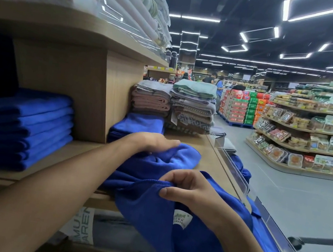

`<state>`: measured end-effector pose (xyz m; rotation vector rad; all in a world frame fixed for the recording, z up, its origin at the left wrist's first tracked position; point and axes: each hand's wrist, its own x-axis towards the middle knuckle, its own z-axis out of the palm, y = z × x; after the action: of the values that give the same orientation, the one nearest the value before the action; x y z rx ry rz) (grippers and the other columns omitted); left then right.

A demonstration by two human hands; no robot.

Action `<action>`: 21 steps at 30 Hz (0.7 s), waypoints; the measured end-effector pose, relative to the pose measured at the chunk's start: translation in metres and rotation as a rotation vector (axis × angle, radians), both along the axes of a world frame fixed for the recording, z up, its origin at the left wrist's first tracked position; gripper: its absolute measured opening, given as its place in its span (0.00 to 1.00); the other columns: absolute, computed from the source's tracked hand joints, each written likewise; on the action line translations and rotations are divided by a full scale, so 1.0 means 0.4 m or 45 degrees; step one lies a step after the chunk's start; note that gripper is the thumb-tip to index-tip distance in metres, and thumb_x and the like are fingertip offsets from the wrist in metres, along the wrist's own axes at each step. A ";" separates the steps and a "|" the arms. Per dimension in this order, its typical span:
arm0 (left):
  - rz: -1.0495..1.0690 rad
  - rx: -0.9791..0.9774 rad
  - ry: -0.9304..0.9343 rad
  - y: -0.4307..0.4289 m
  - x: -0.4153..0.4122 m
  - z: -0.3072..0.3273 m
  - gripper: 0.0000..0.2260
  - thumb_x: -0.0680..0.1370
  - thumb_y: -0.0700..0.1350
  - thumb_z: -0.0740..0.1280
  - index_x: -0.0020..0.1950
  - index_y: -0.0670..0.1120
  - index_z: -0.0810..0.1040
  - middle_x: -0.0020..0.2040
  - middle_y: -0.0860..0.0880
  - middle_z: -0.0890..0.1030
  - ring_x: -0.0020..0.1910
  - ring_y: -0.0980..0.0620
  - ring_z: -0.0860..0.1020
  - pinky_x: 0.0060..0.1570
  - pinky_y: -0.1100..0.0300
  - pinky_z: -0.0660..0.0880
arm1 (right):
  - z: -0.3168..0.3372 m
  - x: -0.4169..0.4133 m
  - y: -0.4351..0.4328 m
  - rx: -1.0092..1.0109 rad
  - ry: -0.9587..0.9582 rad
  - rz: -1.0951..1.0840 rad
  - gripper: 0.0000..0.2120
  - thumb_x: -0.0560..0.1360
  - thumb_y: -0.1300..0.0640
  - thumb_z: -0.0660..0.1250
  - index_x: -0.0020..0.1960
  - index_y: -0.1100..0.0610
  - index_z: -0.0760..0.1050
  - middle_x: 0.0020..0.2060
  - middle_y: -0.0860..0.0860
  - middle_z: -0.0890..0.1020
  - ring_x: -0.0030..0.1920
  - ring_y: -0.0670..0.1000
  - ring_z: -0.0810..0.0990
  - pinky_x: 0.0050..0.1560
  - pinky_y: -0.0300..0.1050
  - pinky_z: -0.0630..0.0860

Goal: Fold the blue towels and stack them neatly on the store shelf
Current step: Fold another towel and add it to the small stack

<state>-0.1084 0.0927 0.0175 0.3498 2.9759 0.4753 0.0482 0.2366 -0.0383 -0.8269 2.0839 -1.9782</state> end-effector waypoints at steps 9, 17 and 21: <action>-0.104 0.625 0.124 -0.049 -0.016 0.119 0.05 0.81 0.48 0.64 0.48 0.49 0.77 0.44 0.47 0.83 0.40 0.49 0.82 0.36 0.54 0.80 | -0.006 -0.008 0.000 -0.011 0.032 -0.024 0.04 0.76 0.65 0.73 0.50 0.58 0.84 0.44 0.53 0.86 0.47 0.48 0.83 0.50 0.40 0.78; -0.097 0.780 0.427 -0.077 -0.010 0.252 0.07 0.76 0.40 0.70 0.52 0.43 0.76 0.45 0.43 0.79 0.43 0.46 0.78 0.41 0.53 0.77 | -0.004 -0.004 -0.008 -0.048 0.074 -0.087 0.03 0.80 0.62 0.68 0.51 0.61 0.79 0.44 0.54 0.82 0.46 0.50 0.79 0.48 0.41 0.77; -0.068 0.364 0.901 -0.089 -0.005 0.271 0.08 0.77 0.44 0.69 0.55 0.47 0.77 0.50 0.47 0.81 0.48 0.46 0.79 0.50 0.52 0.78 | -0.003 0.000 -0.009 -0.018 0.062 -0.086 0.04 0.80 0.62 0.69 0.52 0.63 0.78 0.44 0.56 0.82 0.46 0.52 0.80 0.47 0.42 0.77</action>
<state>-0.1105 0.0572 0.1261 0.7620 3.5494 0.9465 0.0483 0.2332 -0.0393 -0.8260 2.1549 -2.0288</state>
